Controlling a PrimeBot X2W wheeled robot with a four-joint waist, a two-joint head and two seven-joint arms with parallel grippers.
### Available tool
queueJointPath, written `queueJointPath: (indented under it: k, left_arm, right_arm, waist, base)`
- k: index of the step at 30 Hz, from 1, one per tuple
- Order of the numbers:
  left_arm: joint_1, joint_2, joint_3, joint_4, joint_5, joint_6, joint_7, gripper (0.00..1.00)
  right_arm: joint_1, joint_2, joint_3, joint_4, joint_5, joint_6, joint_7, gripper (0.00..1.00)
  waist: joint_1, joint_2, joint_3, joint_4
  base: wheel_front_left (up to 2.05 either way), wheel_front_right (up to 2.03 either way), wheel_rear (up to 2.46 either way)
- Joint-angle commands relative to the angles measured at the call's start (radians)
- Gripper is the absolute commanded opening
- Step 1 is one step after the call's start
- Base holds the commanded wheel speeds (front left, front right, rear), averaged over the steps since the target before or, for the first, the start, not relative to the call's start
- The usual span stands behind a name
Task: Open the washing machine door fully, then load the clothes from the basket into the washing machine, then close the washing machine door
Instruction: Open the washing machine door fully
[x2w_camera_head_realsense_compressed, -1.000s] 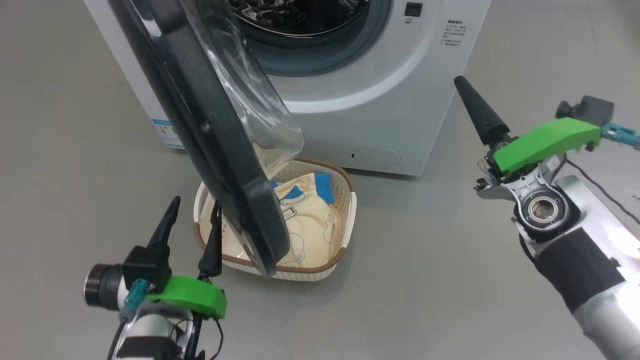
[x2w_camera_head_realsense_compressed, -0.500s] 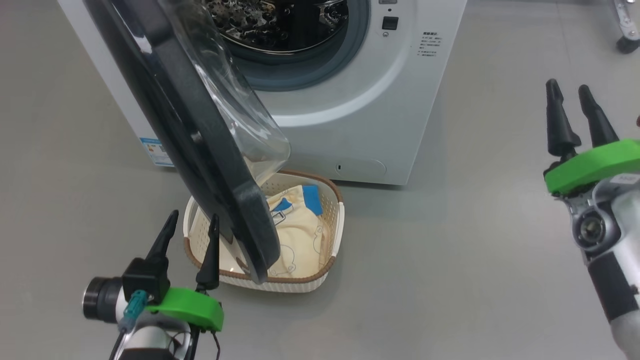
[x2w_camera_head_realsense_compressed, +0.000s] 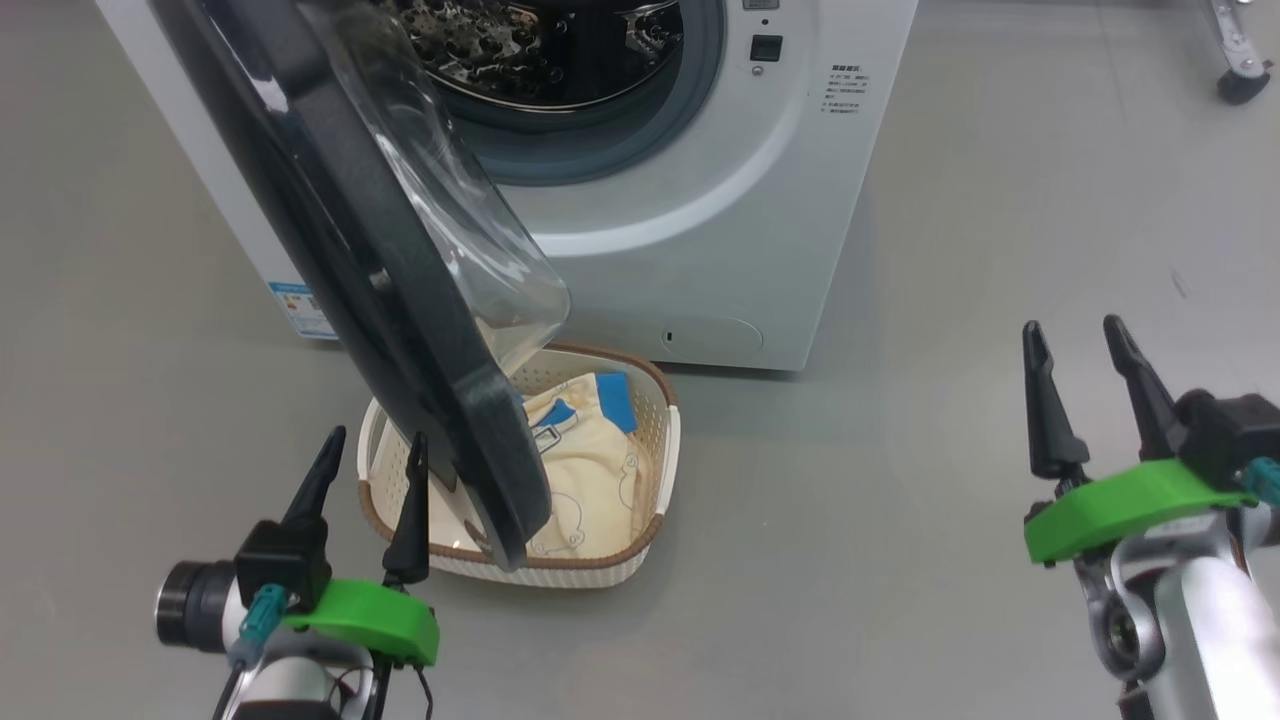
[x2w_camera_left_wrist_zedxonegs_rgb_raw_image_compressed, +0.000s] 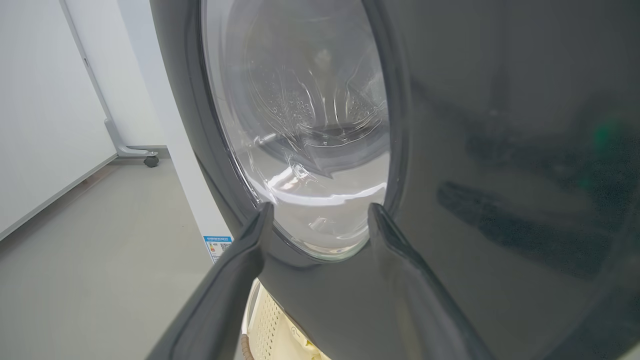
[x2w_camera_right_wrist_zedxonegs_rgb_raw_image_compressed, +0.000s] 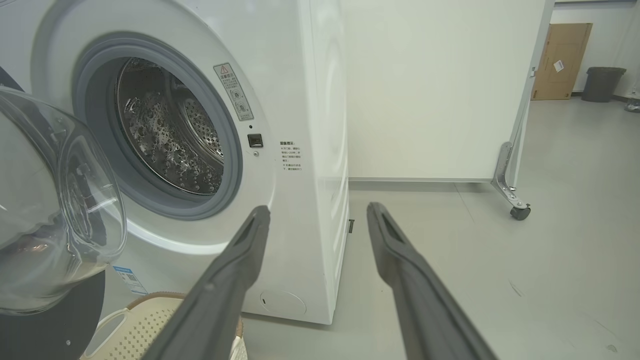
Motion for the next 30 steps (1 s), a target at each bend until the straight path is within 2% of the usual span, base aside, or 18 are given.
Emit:
queueJointPath:
  k: [1, 6, 12, 30]
  left_arm:
    - [-0.019, 0.025, 0.031, -0.034, -0.005, 0.007, -0.007, 1.00]
    - [-0.009, 0.026, 0.030, -0.034, -0.010, 0.012, -0.007, 1.00]
    - [0.001, 0.027, 0.027, -0.036, -0.016, 0.018, -0.007, 1.00]
    - [0.005, 0.036, 0.016, -0.031, -0.029, 0.029, -0.007, 1.00]
  right_arm:
    - [0.018, 0.006, 0.002, -0.065, -0.031, -0.003, 0.009, 1.00]
    - [0.124, 0.038, -0.036, -0.158, -0.097, -0.003, 0.034, 1.00]
    - [0.205, 0.049, -0.068, -0.225, -0.120, -0.003, 0.055, 1.00]
    - [0.241, 0.050, -0.060, -0.235, -0.089, -0.003, 0.088, 1.00]
  waist:
    - [0.0000, -0.0001, 0.000, -0.002]
    - [0.0000, -0.0001, -0.011, -0.008]
    - [0.0000, -0.0001, -0.021, -0.014]
    - [0.0000, -0.0001, -0.037, -0.017]
  base:
    - [0.00, 0.00, 0.00]
    - [0.00, 0.00, 0.00]
    - [0.00, 0.00, 0.00]
    - [0.00, 0.00, 0.00]
